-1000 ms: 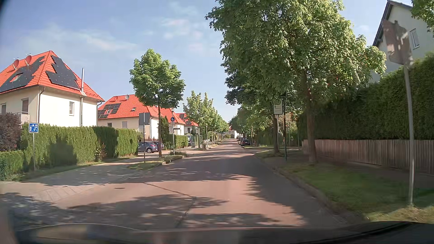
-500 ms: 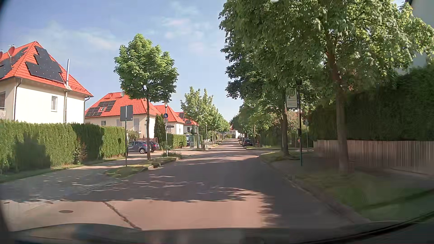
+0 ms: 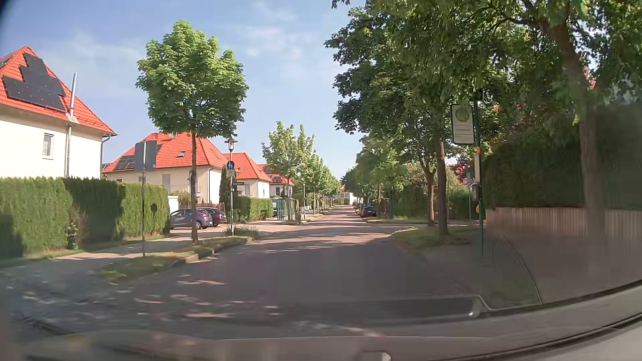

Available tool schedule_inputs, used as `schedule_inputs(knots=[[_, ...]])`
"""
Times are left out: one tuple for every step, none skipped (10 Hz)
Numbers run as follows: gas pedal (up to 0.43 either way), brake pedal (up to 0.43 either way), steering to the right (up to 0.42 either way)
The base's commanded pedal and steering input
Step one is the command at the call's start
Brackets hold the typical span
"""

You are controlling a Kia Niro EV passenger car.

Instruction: Follow the waypoints while adhering to traffic rules and regulations

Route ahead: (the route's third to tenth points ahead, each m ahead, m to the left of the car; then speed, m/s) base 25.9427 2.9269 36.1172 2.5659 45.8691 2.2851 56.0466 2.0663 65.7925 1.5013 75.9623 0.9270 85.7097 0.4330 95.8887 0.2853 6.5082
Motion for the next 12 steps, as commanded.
schedule_inputs(knots=[[0.0,0.0,-0.004],[0.0,0.0,-0.003],[0.0,0.0,-0.002],[0.0,0.0,-0.002],[0.0,0.012,-0.002],[0.0,0.018,-0.001],[0.0,0.037,-0.001],[0.0,0.067,-0.001],[0.0,0.098,-0.001],[0.0,0.134,0.0],[0.0,0.165,0.0],[0.0,0.189,0.0]])
